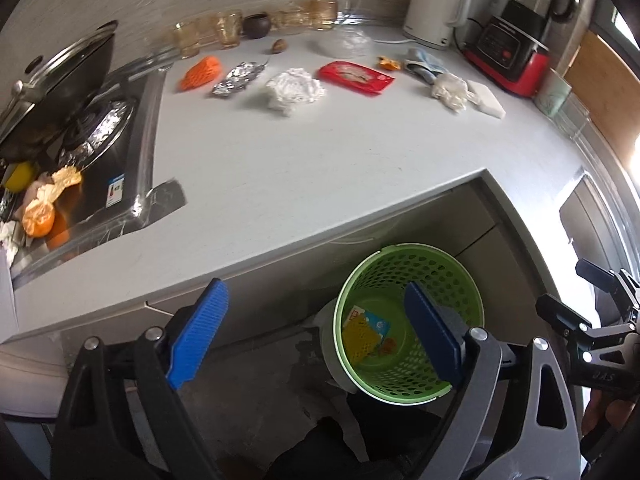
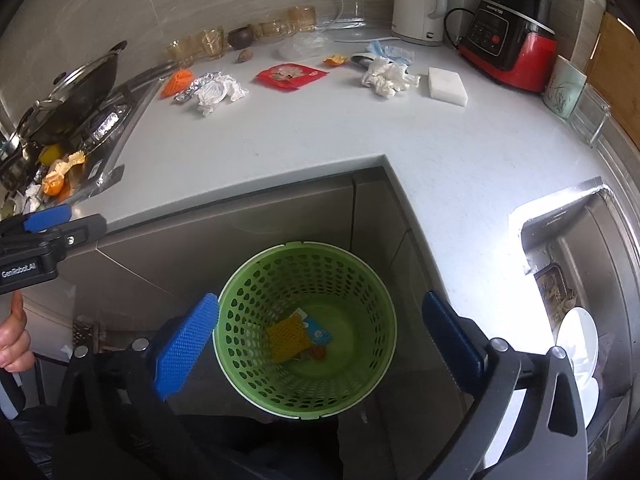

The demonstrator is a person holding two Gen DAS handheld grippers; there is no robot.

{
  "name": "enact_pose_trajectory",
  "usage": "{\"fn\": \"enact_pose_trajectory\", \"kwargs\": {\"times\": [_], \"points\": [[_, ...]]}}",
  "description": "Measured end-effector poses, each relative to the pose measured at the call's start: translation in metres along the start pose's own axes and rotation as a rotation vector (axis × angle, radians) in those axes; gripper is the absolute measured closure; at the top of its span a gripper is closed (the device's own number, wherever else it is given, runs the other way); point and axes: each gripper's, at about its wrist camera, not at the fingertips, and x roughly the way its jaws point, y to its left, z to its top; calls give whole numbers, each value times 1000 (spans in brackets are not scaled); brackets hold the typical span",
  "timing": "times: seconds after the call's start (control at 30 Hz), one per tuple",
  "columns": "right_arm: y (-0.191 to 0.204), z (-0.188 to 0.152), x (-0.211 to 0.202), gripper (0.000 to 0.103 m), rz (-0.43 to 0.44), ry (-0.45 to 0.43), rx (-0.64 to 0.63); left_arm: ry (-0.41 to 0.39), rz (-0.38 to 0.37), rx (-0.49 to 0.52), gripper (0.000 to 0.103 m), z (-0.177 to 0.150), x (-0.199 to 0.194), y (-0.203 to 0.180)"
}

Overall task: Collect trash
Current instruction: 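Release the foam net and orange into the green basket with both grippers, then grasp the crumpled white tissue with the left gripper while the right grasps another tissue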

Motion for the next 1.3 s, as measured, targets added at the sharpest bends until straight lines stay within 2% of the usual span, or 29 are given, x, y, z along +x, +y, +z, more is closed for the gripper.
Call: {"fn": "enact_pose_trajectory", "kwargs": {"times": [0.43,0.67,0.97,1.2,1.3], "points": [[-1,18,12,2,5,21,20,12,1,13,13,2,4,8],[-10,31,24,2,18,36,14,-15,-5,-9,9,9,7,19],[-32,67,53,2,56,54,-6,-31,-3,-57,9,44,31,12],[-55,100,81,2,64,48,-43,-16,17,-88,9,82,71,2],[-65,116,96,2,64,51,-73,-17,27,-87,8,109,94,0]]}}
